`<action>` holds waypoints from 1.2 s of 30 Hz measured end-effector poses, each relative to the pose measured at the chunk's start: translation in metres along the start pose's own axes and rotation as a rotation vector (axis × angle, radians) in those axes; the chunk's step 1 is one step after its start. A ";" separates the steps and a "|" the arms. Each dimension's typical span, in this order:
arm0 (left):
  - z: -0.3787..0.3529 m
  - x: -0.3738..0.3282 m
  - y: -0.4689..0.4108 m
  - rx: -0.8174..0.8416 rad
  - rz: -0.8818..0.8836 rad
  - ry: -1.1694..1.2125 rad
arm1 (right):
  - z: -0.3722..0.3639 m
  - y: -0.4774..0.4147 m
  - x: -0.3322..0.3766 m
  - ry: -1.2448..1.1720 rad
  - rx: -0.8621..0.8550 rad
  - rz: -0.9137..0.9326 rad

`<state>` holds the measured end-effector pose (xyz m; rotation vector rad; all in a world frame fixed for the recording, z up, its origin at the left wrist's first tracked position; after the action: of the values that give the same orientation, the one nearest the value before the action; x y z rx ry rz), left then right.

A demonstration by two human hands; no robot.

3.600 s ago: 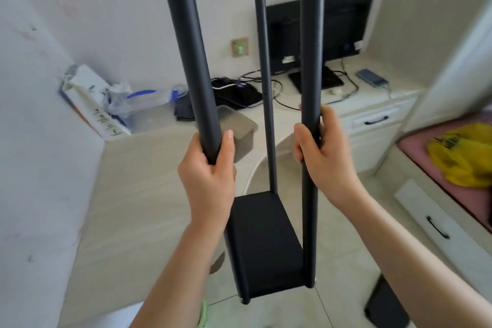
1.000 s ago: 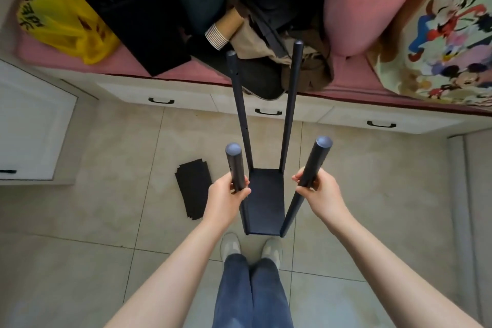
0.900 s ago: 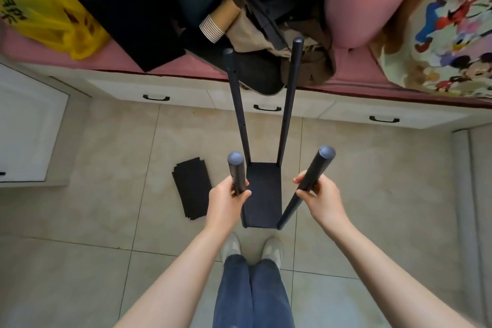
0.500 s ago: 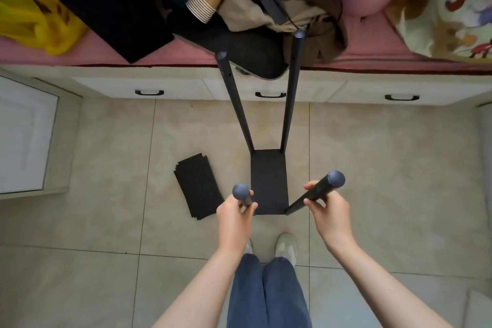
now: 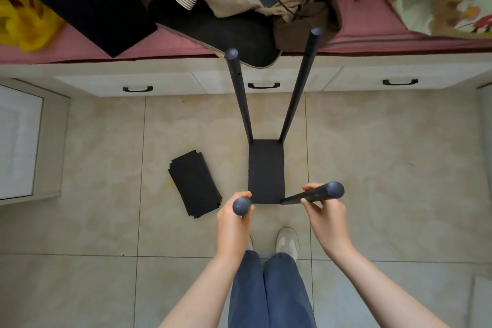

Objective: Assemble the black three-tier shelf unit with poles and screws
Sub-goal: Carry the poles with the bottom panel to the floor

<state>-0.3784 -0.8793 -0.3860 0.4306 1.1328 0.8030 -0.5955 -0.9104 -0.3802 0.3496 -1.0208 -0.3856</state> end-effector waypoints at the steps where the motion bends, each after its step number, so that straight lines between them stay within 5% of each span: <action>1: -0.003 0.003 0.001 0.031 0.006 -0.031 | 0.002 0.002 -0.004 0.004 0.004 -0.002; 7: -0.016 0.033 0.017 0.171 -0.026 -0.191 | 0.008 0.023 -0.030 0.015 0.131 -0.074; 28: -0.023 0.086 0.036 0.096 0.093 -0.108 | -0.001 0.060 -0.064 0.018 0.204 -0.214; 36: -0.005 0.070 0.051 0.122 0.059 -0.340 | 0.005 0.076 -0.061 0.360 0.411 -0.228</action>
<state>-0.3870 -0.7938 -0.3975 0.6783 0.8570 0.6823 -0.6173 -0.8159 -0.3889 0.8789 -0.7010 -0.2999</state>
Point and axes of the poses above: each hand's wrist, its own y-axis away from the middle knuckle, its own z-axis out of the back of the hand, x = y × z, the point moved 5 cm from there along -y, towards the middle knuckle, and after that the axes turned 4 degrees about z, right-handed, at the moved point
